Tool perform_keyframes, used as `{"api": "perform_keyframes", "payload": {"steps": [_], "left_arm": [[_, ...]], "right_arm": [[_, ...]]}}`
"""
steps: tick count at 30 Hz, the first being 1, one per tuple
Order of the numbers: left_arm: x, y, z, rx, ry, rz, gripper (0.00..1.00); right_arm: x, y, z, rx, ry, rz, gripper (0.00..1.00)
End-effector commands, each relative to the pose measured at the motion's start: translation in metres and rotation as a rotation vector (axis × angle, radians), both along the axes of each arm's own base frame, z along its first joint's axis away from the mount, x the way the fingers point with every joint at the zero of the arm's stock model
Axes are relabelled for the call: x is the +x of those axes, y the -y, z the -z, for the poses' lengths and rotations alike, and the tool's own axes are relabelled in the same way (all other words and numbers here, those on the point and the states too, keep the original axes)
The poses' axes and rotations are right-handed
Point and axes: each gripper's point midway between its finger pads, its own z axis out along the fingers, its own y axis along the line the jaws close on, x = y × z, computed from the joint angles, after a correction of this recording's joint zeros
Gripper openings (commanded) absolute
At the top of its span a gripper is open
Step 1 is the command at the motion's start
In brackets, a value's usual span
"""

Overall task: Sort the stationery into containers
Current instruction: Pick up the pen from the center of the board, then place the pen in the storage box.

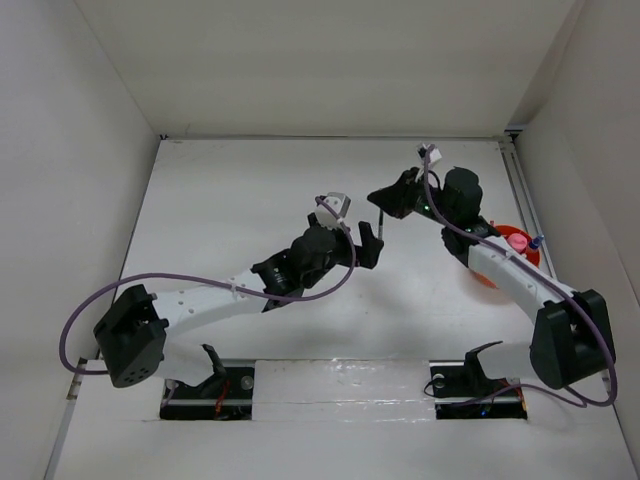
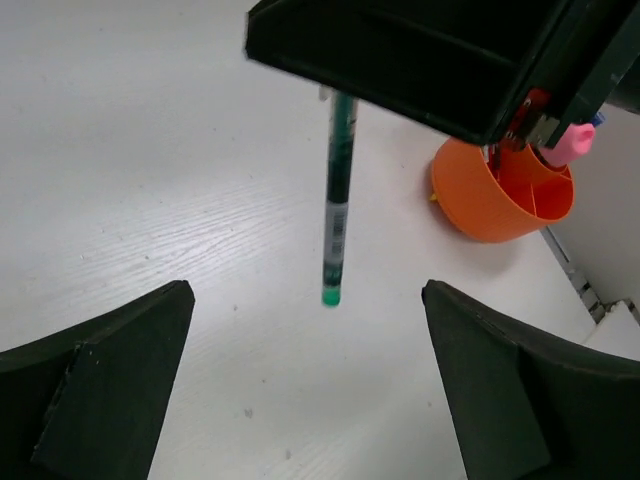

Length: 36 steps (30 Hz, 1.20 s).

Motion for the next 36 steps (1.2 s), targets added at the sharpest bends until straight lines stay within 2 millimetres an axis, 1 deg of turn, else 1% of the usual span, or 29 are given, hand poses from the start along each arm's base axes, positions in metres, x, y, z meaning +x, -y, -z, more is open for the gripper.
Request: {"api": "perform_keyframes", "payload": {"steps": [1,2,3,4,5,6,7,8,9,10,12,13,14,15,17,18,20,21,22,25,26,27,28,29,32,33,34,35,36], "left_arm": [[0.000,-0.003,-0.024,-0.041,0.020,-0.020,1.00],[-0.002,-0.005,-0.018,-0.017,0.006,-0.020,1.00],[-0.003,-0.008,-0.018,-0.012,0.002,-0.020,1.00],[-0.004,-0.009,-0.017,0.001,-0.006,-0.020,1.00],[-0.005,-0.010,-0.024,-0.010,-0.013,-0.023,1.00],[-0.009,-0.016,-0.019,0.014,-0.047,-0.028,1.00],[-0.007,-0.020,-0.024,0.016,-0.060,-0.060,1.00],[-0.010,-0.024,-0.024,0.022,-0.082,-0.066,1.00],[-0.015,-0.034,-0.016,0.058,-0.131,-0.091,1.00],[-0.017,-0.037,-0.011,0.074,-0.160,-0.099,1.00],[-0.021,-0.046,-0.010,0.098,-0.198,-0.123,1.00],[-0.027,-0.054,-0.002,0.133,-0.247,-0.139,1.00],[-0.030,-0.057,0.001,0.151,-0.267,-0.146,1.00],[-0.033,-0.062,0.000,0.166,-0.275,-0.147,1.00],[-0.041,-0.074,0.013,0.224,-0.329,-0.165,1.00],[-0.042,-0.076,0.008,0.219,-0.326,-0.164,1.00],[-0.046,-0.079,-0.001,0.197,-0.321,-0.153,1.00],[-0.047,-0.082,-0.001,0.202,-0.313,-0.148,1.00],[-0.050,-0.083,-0.009,0.186,-0.300,-0.134,1.00],[-0.056,-0.081,-0.018,0.146,-0.286,-0.092,1.00],[-0.058,-0.081,-0.027,0.115,-0.274,-0.078,1.00],[-0.059,-0.080,-0.028,0.107,-0.265,-0.065,1.00],[-0.062,-0.082,-0.023,0.114,-0.273,-0.057,1.00],[-0.062,-0.082,-0.024,0.103,-0.267,-0.056,1.00],[-0.066,-0.081,-0.023,0.082,-0.265,-0.034,1.00],[-0.069,-0.083,-0.021,0.080,-0.269,-0.025,1.00],[-0.069,-0.082,-0.026,0.062,-0.258,-0.022,1.00],[-0.070,-0.081,-0.024,0.059,-0.261,-0.012,1.00],[-0.072,-0.080,-0.024,0.065,-0.259,-0.001,1.00]], "right_arm": [[0.015,0.032,-0.016,-0.064,0.140,0.025,0.00],[0.021,0.043,-0.014,-0.092,0.146,0.049,0.00],[0.027,0.057,-0.013,-0.150,0.188,0.071,0.00],[0.029,0.070,0.004,-0.203,0.147,0.089,0.00],[0.040,0.098,0.007,-0.257,0.147,0.152,0.00],[0.046,0.115,0.001,-0.312,0.165,0.196,0.00],[0.046,0.135,0.018,-0.414,0.133,0.227,0.00],[0.055,0.162,0.020,-0.478,0.119,0.322,0.00],[0.058,0.174,0.012,-0.507,0.137,0.354,0.00],[0.057,0.183,0.010,-0.539,0.154,0.370,0.00],[0.059,0.203,-0.007,-0.563,0.200,0.419,0.00],[0.057,0.219,-0.010,-0.578,0.200,0.455,0.00],[0.057,0.220,-0.013,-0.585,0.206,0.454,0.00],[0.054,0.235,-0.016,-0.599,0.205,0.488,0.00],[0.051,0.241,-0.015,-0.685,0.259,0.452,0.00],[0.048,0.243,-0.008,-0.723,0.246,0.439,0.00],[0.042,0.257,-0.007,-0.744,0.234,0.491,0.00],[0.040,0.257,-0.001,-0.734,0.224,0.476,0.00],[0.037,0.260,-0.001,-0.736,0.223,0.487,0.00],[0.033,0.270,0.008,-0.778,0.185,0.521,0.00],[0.031,0.272,0.010,-0.783,0.173,0.526,0.00],[0.032,0.272,0.010,-0.796,0.182,0.521,0.00],[0.032,0.272,0.010,-0.796,0.182,0.521,0.00],[0.032,0.278,0.019,-0.804,0.155,0.530,0.00],[0.034,0.277,0.031,-0.796,0.147,0.531,0.00],[0.033,0.277,0.041,-0.796,0.137,0.527,0.00],[0.032,0.280,0.041,-0.805,0.141,0.546,0.00],[0.033,0.283,0.039,-0.790,0.144,0.581,0.00],[0.032,0.292,0.040,-0.812,0.142,0.629,0.00]]}}
